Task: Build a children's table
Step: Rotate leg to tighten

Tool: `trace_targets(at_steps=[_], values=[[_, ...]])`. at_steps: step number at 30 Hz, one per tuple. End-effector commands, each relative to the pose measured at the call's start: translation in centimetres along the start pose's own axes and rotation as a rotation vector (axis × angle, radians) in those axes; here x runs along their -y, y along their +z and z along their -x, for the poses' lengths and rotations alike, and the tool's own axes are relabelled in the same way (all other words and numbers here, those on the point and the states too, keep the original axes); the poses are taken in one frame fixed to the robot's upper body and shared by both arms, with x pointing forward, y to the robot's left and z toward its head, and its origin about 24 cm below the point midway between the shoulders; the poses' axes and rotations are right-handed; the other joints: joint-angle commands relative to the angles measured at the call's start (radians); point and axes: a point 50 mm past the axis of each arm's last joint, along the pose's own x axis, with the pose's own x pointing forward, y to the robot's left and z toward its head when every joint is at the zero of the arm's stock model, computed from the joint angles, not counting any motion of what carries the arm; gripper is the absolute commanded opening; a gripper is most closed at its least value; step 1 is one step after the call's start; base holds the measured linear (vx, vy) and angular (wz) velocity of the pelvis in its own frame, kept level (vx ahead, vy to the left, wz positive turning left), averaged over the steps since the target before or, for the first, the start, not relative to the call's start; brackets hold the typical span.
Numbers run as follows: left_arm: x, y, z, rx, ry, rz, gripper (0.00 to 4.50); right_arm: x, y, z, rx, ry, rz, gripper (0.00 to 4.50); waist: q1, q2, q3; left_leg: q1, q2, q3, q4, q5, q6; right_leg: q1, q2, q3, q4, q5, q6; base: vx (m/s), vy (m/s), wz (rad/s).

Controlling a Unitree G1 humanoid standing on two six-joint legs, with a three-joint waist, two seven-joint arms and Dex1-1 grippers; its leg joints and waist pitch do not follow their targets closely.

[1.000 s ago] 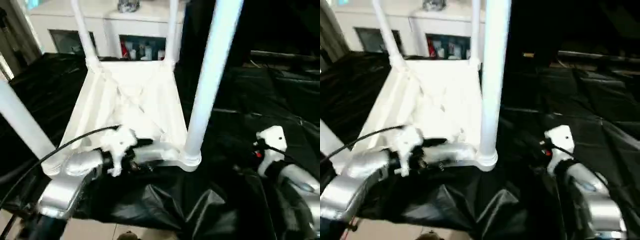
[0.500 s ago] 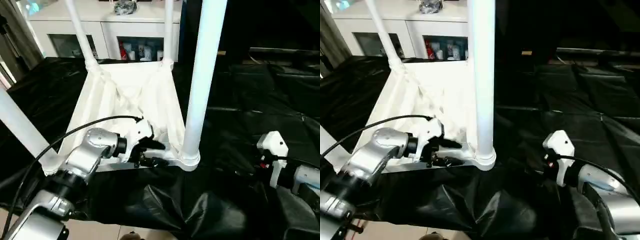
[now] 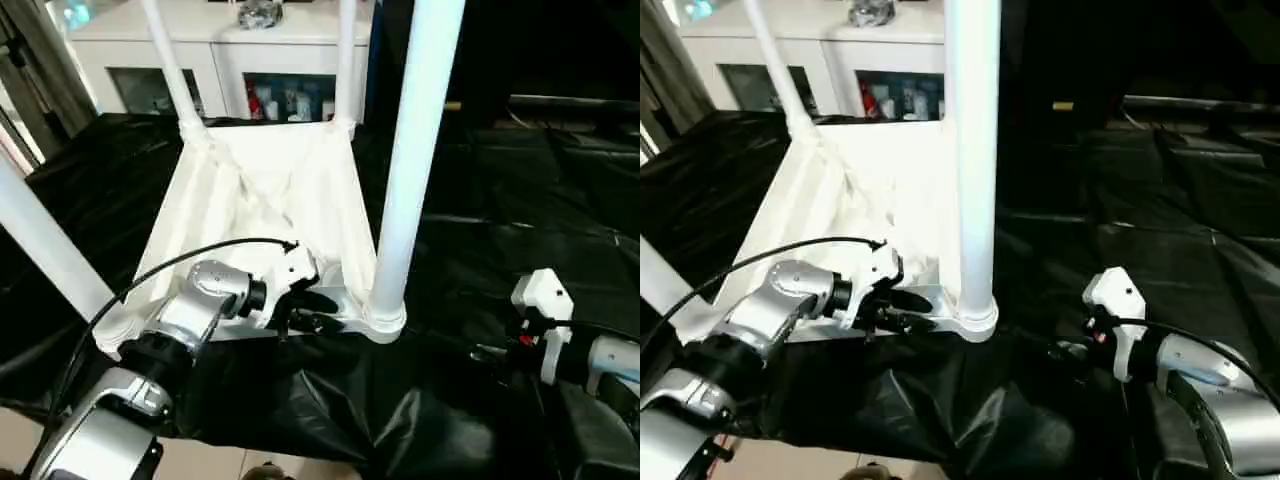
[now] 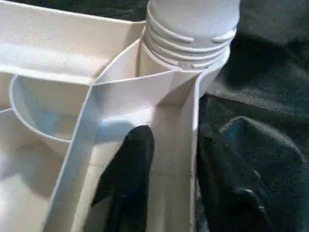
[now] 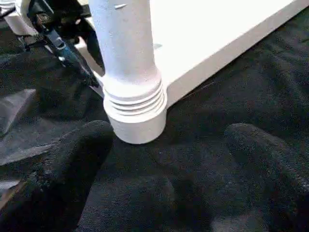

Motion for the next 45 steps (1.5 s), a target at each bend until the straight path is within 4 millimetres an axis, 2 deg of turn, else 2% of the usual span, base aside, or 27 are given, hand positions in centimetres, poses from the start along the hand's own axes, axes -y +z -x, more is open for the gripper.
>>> trace_targets(at_steps=[1, 6, 10, 13, 16, 21, 23, 26, 27, 28, 29, 32, 33, 34, 35, 38, 39, 40, 45], values=[[-0.2, -0.1, 0.2, -0.036, -0.013, -0.008, 1.09, -0.5, 0.6, -0.1, 0.014, 0.025, 0.018, 4.50, 0.006, -0.013, -0.054, -0.001, 0.061, -0.013, -0.073, -0.134, 0.048, 0.047, -0.083, 0.040, -0.091, -0.119, -0.221, 0.000, 0.000, 0.00], [-0.3, -0.4, 0.3, -0.048, -0.030, -0.004, 0.76, -0.6, 0.7, -0.1, 0.019, 0.031, 0.020, 4.50, 0.005, -0.012, -0.053, 0.001, 0.065, -0.015, -0.078, -0.156, 0.040, 0.045, -0.085, 0.042, -0.095, -0.181, -0.205, 0.000, 0.000, 0.00], [-0.3, -0.7, 0.6, -0.060, -0.034, 0.002, 0.55, -0.5, 0.7, -0.2, 0.021, 0.032, 0.018, 4.50, 0.005, -0.012, -0.053, 0.000, 0.065, -0.014, -0.079, -0.153, 0.040, 0.044, -0.086, 0.042, -0.095, -0.177, -0.204, 0.000, 0.000, 0.00], [-0.2, -0.8, 0.7, -0.057, -0.035, 0.010, 0.16, -0.5, 0.7, -0.3, 0.021, 0.031, 0.019, 4.50, 0.004, -0.013, -0.054, 0.000, 0.066, -0.015, -0.080, -0.152, 0.040, 0.043, -0.086, 0.042, -0.095, -0.173, -0.205, 0.000, 0.000, 0.00], [-0.3, -0.8, 0.9, -0.012, -0.025, 0.039, 0.07, -0.4, 0.7, -0.4, 0.023, 0.031, 0.020, 4.50, 0.004, -0.015, -0.054, -0.002, 0.065, -0.013, -0.079, -0.136, 0.046, 0.044, -0.087, 0.042, -0.094, -0.159, -0.205, 0.000, 0.000, 0.00], [0.7, -1.1, 1.1, 0.061, -0.046, 0.096, 0.07, -0.3, 0.6, -0.7, 0.020, 0.026, 0.002, 4.50, -0.002, -0.023, -0.053, -0.003, 0.065, -0.011, -0.081, -0.123, 0.051, 0.044, -0.088, 0.040, -0.094, -0.168, -0.203, 0.000, 0.000, 0.00], [1.1, -1.1, 1.1, 0.079, -0.037, 0.107, 0.07, -0.4, 0.5, -0.8, 0.020, 0.030, -0.005, 4.50, -0.005, -0.023, -0.056, -0.003, 0.065, -0.011, -0.080, -0.100, 0.062, 0.044, -0.086, 0.038, -0.091, -0.141, -0.204, 0.000, 0.000, 0.00], [1.6, -1.4, 0.7, 0.080, 0.029, 0.121, 0.07, -0.4, 0.4, -1.1, 0.021, 0.031, -0.004, 4.50, -0.010, -0.032, -0.059, -0.007, 0.065, -0.007, -0.076, -0.062, 0.084, 0.047, -0.085, 0.035, -0.085, -0.079, -0.210, 0.000, 0.000, 0.00], [1.7, -1.5, 0.5, 0.074, 0.060, 0.133, 0.07, -0.4, 0.4, -1.2, 0.022, 0.029, -0.001, 4.50, -0.012, -0.028, -0.058, -0.008, 0.063, -0.006, -0.075, -0.052, 0.093, 0.044, -0.082, 0.034, -0.085, -0.069, -0.211, 0.000, 0.000, 0.00], [1.8, -1.5, 0.4, 0.075, 0.088, 0.133, 0.07, -0.3, 0.4, -1.2, 0.023, 0.026, 0.005, 4.50, -0.016, -0.037, -0.057, -0.008, 0.063, -0.004, -0.075, -0.053, 0.095, 0.046, -0.083, 0.033, -0.086, -0.067, -0.213, 0.000, 0.000, 0.00], [1.7, -1.3, 0.3, 0.089, 0.135, 0.145, 0.07, -0.2, 0.5, -1.4, 0.028, 0.023, 0.010, 4.50, -0.017, -0.031, -0.057, -0.007, 0.063, -0.005, -0.076, -0.054, 0.098, 0.043, -0.082, 0.032, -0.087, -0.080, -0.215, 0.000, 0.000, 0.00], [1.7, -0.8, 0.2, 0.123, 0.200, 0.183, 0.07, 0.0, 0.7, -1.6, 0.036, 0.019, 0.008, 4.50, -0.025, -0.045, -0.055, -0.008, 0.062, -0.001, -0.076, -0.055, 0.102, 0.048, -0.084, 0.032, -0.088, -0.110, -0.209, 0.000, 0.000, 0.00], [1.8, -0.3, 0.1, 0.154, 0.258, 0.214, 0.07, 0.1, 0.8, -1.9, 0.041, 0.010, 0.012, 4.50, -0.028, -0.052, -0.052, -0.008, 0.058, 0.002, -0.075, -0.056, 0.106, 0.045, -0.082, 0.032, -0.094, -0.135, -0.198, 0.000, 0.000, 0.00], [1.8, -0.3, 0.1, 0.154, 0.258, 0.214, 0.07, 0.1, 0.8, -1.9, 0.041, 0.010, 0.012, 4.50, -0.032, -0.049, -0.052, -0.013, 0.058, -0.001, -0.075, -0.044, 0.105, 0.049, -0.085, 0.030, -0.092, -0.136, -0.199, 0.000, 0.000, 0.00], [2.0, -0.3, 0.0, 0.152, 0.274, 0.224, 0.07, 0.2, 0.8, -2.1, 0.045, 0.008, 0.009, 4.50, -0.034, -0.054, -0.053, -0.011, 0.057, 0.002, -0.074, -0.042, 0.107, 0.046, -0.081, 0.031, -0.094, -0.141, -0.193, 0.000, 0.000, 0.00], [2.4, -0.7, -0.1, 0.114, 0.310, 0.211, 0.07, 0.2, 0.7, -2.4, 0.041, 0.010, 0.021, 4.50, -0.037, -0.052, -0.054, -0.010, 0.055, 0.004, -0.071, -0.029, 0.119, 0.044, -0.078, 0.032, -0.094, -0.135, -0.183, 0.000, 0.000, 0.00], [2.5, -0.8, -0.2, 0.103, 0.314, 0.215, 0.07, 0.3, 0.7, -2.5, 0.040, 0.010, 0.022, 4.50, -0.038, -0.057, -0.053, -0.012, 0.055, 0.003, -0.071, -0.021, 0.122, 0.045, -0.078, 0.031, -0.091, -0.124, -0.180, 0.000, 0.000, 0.00], [2.5, -0.8, -0.2, 0.099, 0.317, 0.212, 0.07, 0.3, 0.7, -2.6, 0.042, 0.006, 0.025, 4.50, -0.038, -0.055, -0.053, -0.011, 0.055, 0.004, -0.071, -0.019, 0.123, 0.044, -0.077, 0.031, -0.092, -0.123, -0.179, 0.000, 0.000, 0.00], [3.2, -0.4, -0.7, 0.106, 0.300, 0.182, 0.07, 0.6, 0.8, -3.8, 0.044, -0.019, 0.050, 4.50, -0.045, -0.055, -0.052, -0.008, 0.058, 0.004, -0.072, -0.026, 0.120, 0.040, -0.075, 0.031, -0.091, -0.111, -0.193, 0.000, 0.000, 0.00]])
